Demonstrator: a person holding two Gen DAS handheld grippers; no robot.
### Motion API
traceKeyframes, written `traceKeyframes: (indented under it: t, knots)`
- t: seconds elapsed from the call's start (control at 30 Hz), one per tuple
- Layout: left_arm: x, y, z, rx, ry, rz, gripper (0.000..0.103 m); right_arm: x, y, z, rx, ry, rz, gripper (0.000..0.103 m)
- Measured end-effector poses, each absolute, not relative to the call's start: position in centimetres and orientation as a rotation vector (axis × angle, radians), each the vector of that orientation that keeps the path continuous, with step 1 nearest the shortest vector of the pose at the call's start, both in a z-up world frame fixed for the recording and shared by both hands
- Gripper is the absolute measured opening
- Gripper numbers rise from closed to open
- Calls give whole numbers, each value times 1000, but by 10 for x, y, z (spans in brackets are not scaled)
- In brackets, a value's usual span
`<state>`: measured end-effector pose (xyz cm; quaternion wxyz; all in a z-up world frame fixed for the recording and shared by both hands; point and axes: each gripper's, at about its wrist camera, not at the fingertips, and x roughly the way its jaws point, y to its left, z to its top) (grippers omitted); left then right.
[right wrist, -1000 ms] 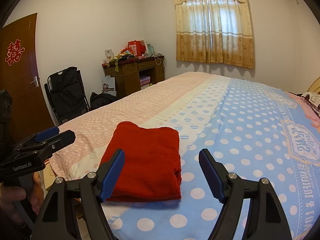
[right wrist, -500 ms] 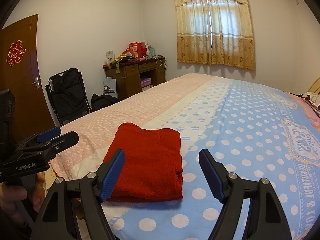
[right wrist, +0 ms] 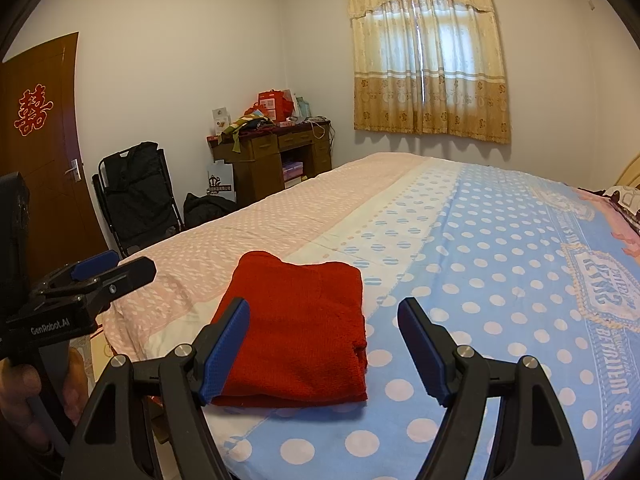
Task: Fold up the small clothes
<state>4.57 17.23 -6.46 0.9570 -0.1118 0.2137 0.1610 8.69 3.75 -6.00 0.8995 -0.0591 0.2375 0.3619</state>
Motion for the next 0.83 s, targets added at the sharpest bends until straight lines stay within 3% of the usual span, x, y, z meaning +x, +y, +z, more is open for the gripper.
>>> traceKeyframes:
  t: [0.83]
  knots:
    - [49, 185, -64, -205, 447, 391, 103, 82, 35, -57, -128, 477, 778, 77]
